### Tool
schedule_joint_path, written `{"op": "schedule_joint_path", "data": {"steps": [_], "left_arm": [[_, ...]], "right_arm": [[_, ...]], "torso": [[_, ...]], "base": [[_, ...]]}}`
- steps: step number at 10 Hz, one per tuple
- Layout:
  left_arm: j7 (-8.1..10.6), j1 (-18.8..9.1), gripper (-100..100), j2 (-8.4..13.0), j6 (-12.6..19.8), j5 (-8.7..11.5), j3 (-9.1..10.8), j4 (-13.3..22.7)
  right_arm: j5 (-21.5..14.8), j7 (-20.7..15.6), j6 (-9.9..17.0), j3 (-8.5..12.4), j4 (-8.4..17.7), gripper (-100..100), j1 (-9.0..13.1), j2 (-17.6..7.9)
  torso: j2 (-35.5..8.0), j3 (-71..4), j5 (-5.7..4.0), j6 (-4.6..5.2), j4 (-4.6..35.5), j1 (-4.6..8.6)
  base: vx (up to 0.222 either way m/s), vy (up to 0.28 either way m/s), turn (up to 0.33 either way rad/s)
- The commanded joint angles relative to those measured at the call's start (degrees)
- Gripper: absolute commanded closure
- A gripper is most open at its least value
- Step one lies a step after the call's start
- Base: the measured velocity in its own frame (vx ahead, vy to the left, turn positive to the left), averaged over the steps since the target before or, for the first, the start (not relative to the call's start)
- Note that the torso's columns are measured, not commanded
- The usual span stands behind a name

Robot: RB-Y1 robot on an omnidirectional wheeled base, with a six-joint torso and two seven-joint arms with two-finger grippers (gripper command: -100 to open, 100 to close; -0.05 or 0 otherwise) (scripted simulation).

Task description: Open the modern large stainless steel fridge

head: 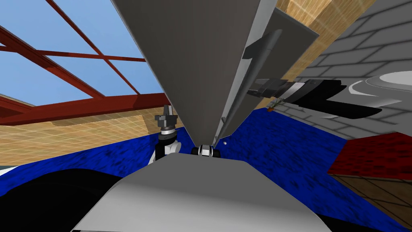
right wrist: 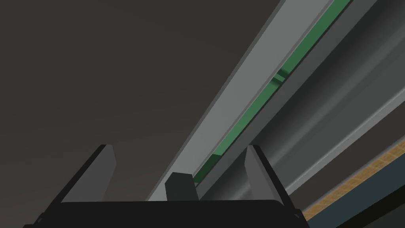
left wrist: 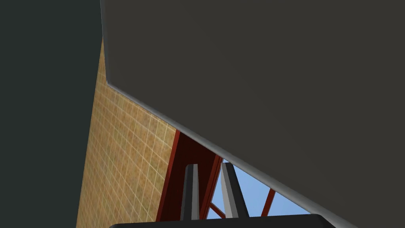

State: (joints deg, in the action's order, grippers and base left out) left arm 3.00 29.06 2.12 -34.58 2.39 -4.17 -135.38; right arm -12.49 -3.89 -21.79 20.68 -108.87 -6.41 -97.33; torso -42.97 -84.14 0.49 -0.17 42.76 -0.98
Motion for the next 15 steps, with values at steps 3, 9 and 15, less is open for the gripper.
{"op": "schedule_joint_path", "data": {"steps": [3, 9, 15], "left_arm": [[-0.1, 0.3, 0, -0.1, -0.1, 0.1, 0.32, 0.0], [-0.11, 0.4, 0, 0.0, -0.2, 0.1, 0.34, 0.0], [-0.11, 0.4, 0, -0.1, -0.2, 0.1, 0.34, 0.0]], "right_arm": [[-1.0, 0.4, -0.3, 2.2, 1.6, -100, 1.4, -6.2], [-1.4, 0.5, -0.3, 2.6, 2.3, -100, 1.9, -8.5], [-1.7, 0.4, -0.2, 3.4, 1.9, -100, 2.2, -10.2]], "torso": [[-0.2, 0.1, 0.35, -0.02, 0.2, -0.5], [0.9, -0.6, -0.59, 0.11, -0.5, 1.29], [0.7, -0.4, -0.48, 0.18, -0.5, 0.96]], "base": [[-0.029, 0.091, -0.131], [-0.014, 0.028, -0.06], [-0.001, 0.002, -0.005]]}}
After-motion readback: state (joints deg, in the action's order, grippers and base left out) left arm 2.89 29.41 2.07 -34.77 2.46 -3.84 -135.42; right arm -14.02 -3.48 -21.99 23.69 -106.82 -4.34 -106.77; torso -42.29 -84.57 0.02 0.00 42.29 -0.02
